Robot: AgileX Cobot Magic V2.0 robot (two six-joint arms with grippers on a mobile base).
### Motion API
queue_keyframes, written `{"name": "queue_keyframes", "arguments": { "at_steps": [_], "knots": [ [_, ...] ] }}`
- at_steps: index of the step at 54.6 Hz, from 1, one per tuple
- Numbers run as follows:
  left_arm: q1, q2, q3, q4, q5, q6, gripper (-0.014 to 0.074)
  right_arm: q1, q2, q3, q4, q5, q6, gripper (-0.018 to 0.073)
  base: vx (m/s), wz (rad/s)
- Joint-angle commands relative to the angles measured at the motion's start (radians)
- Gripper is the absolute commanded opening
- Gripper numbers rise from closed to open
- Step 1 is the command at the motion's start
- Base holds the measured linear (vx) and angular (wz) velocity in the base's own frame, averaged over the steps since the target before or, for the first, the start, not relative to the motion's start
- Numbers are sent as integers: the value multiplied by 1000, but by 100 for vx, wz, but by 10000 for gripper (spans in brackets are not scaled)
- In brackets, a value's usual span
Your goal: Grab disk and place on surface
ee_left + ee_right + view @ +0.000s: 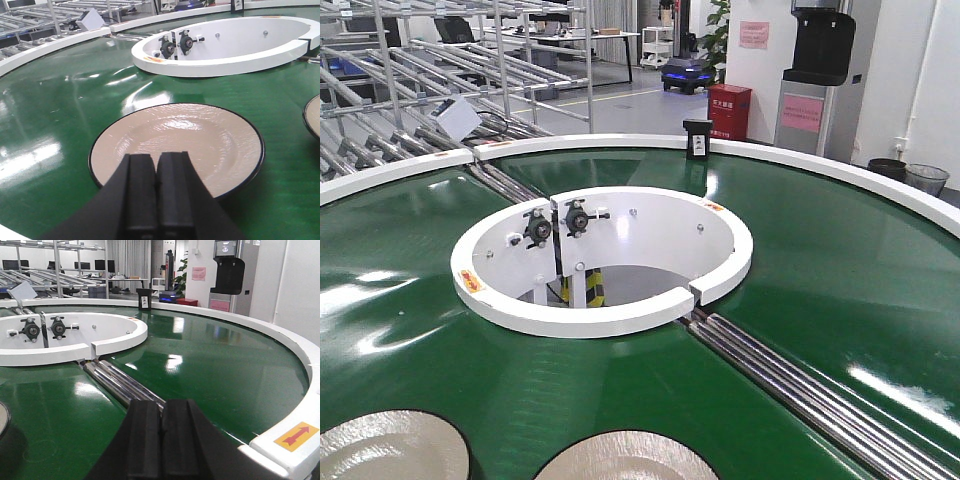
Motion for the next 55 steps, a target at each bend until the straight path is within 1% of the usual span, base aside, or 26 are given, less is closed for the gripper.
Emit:
{"name": "queue_keyframes", "arguments": {
  "at_steps": [1, 32, 37, 42, 45, 47, 49, 52, 54, 55],
  "knots": [
    [-5, -15, 25, -6, -83, -9, 1, -3, -10, -4, -12, -83, -3, -9, 0, 0],
    [-5, -15, 25, -6, -83, -9, 1, -3, -10, -4, -12, -83, -3, -9, 0, 0],
    [-5, -15, 25, -6, -103, -9, 1, -3, -10, -4, -12, -83, -3, -9, 0, 0],
    [-5, -15, 25, -6, -180, -9, 1, -3, -10, -4, -12, -94, -3, -9, 0, 0],
    [-5, -15, 15, -8, -265, -9, 1, -3, -10, -7, -11, -131, -3, -9, 0, 0],
    [-5, -15, 7, -20, -349, -32, 1, -3, -10, -7, -2, -166, -1, -9, 0, 0],
    [-5, -15, -3, -61, -426, -85, 1, -3, -10, -7, 18, -228, 9, -9, 0, 0],
    [-5, -15, -44, -152, -506, -166, 1, -3, -10, -17, 45, -307, 15, -9, 0, 0],
    [-5, -13, -91, -181, -513, -190, 1, -3, -10, -40, 55, -332, 15, -9, 0, 0],
    [-5, -10, -118, -183, -506, -182, 1, -3, -10, -61, 56, -334, 15, -9, 0, 0]
  ]
}}
